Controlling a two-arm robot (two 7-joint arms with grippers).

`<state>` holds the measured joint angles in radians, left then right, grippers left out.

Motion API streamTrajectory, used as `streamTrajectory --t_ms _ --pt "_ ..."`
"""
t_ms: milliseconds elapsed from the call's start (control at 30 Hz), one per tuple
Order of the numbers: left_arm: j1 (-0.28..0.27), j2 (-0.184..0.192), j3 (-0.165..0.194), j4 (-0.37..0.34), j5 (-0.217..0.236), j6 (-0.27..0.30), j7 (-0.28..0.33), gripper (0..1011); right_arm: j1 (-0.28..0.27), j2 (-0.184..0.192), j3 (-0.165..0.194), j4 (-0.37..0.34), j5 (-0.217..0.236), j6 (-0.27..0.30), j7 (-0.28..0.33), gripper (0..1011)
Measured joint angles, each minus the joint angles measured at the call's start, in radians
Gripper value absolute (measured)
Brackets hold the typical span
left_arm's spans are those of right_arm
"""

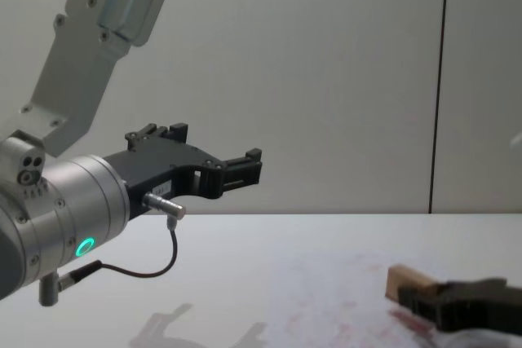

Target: Use the one hand to pick up the stamp and affix it onto the A4 paper.

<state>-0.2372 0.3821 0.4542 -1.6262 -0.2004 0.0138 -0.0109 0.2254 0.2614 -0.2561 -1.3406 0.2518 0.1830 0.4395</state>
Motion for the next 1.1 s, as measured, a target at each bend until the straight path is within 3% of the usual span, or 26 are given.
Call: streamTrajectory --t_ms 400,1100 --pt "0.0 0.0 0.0 0.0 0.0 0.0 0.0 993 -0.015 0.029 0.029 -0.069 0.001 -0.048 -0.055 221" --pt "0.0 0.0 0.0 0.0 0.0 0.0 0.0 993 -0.05 0.088 0.078 -0.083 -0.011 0.01 -0.13 220"
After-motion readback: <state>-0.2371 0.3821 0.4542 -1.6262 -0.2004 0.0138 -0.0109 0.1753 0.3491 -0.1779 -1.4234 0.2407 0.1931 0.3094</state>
